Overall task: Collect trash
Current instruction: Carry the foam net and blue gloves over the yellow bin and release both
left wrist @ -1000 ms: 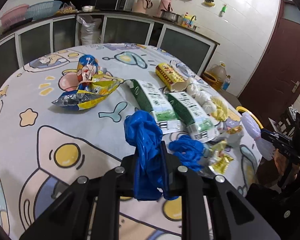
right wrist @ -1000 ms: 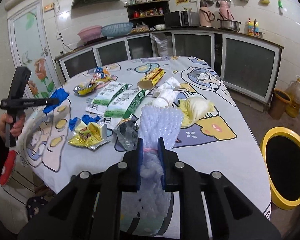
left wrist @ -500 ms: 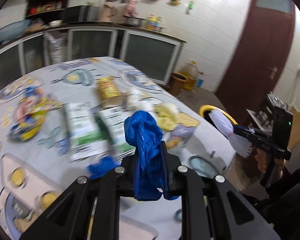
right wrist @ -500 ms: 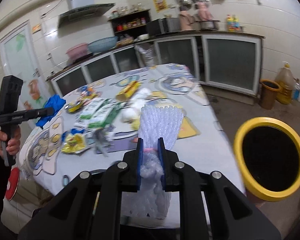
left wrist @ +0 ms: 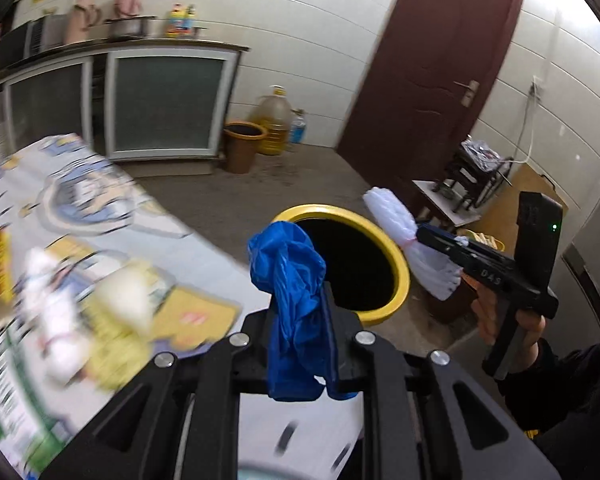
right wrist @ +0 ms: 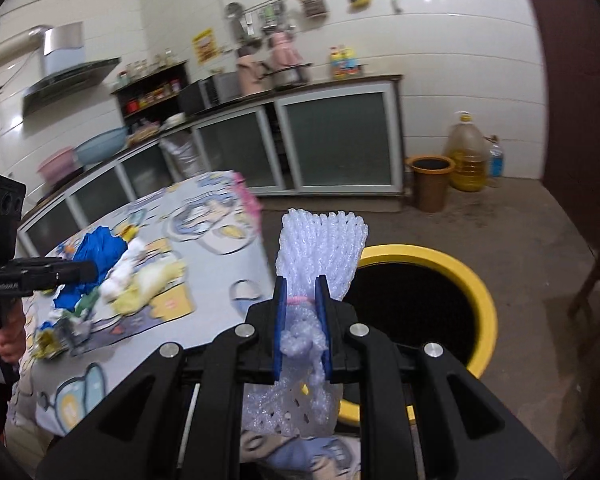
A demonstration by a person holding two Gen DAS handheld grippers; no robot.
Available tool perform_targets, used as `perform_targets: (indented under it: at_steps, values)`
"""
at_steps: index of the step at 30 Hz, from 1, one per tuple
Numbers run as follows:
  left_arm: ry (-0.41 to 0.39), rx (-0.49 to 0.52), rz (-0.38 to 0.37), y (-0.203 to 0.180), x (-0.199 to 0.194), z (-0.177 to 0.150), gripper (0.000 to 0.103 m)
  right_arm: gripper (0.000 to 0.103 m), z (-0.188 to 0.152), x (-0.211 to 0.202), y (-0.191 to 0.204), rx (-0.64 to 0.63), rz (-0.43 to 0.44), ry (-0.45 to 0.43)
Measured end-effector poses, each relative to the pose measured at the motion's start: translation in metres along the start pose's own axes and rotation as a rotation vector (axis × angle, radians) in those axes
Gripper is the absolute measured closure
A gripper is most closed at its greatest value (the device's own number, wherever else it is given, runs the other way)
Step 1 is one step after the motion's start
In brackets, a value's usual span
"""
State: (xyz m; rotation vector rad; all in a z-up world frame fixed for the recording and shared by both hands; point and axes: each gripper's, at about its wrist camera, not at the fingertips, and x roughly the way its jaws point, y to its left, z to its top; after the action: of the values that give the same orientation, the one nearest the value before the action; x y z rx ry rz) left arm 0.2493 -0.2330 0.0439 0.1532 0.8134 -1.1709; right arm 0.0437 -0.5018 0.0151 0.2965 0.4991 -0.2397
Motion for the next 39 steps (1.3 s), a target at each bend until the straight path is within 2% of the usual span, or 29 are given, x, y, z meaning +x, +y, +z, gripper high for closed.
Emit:
perform_targets:
  at_steps: [8,13,19,29,30,31,32,33,34,36,39]
  values:
    - [0.015,-0.036,-0.073,-0.03,0.08,0.034,0.087,0.088,-0.004,0.017,-0.046,0.074,-0.054,0.027]
    - [0.03,-0.032,-0.076,-0.047,0.115,0.043,0.087,0.088,-0.008,0.025,-0.059,0.09,-0.085,0.038]
    - [0.058,-0.057,-0.024,-0.056,0.152,0.048,0.087,0.088,-0.008,0.046,-0.076,0.139,-0.111,0.071]
    - [0.162,-0.088,0.001,-0.06,0.208,0.046,0.086,0.086,-0.011,0.065,-0.097,0.181,-0.156,0.135]
    - [0.166,-0.091,-0.003,-0.06,0.211,0.046,0.082,0.084,-0.01,0.067,-0.099,0.18,-0.161,0.141]
    - [0.167,-0.096,-0.001,-0.058,0.212,0.045,0.077,0.076,-0.01,0.07,-0.099,0.175,-0.165,0.154]
    - [0.16,-0.104,0.005,-0.057,0.212,0.045,0.059,0.061,-0.011,0.07,-0.099,0.174,-0.176,0.164]
    - [0.148,-0.111,0.014,-0.055,0.21,0.044,0.027,0.053,-0.011,0.069,-0.101,0.182,-0.196,0.165]
    - [0.112,-0.127,0.031,-0.053,0.205,0.044,0.009,0.044,-0.012,0.068,-0.105,0.197,-0.2,0.159]
    - [0.052,-0.147,0.034,-0.048,0.194,0.044,0.008,0.044,-0.015,0.066,-0.11,0.216,-0.213,0.167]
    - [0.046,-0.165,0.027,-0.045,0.186,0.045,0.008,0.044,-0.016,0.062,-0.113,0.233,-0.217,0.172]
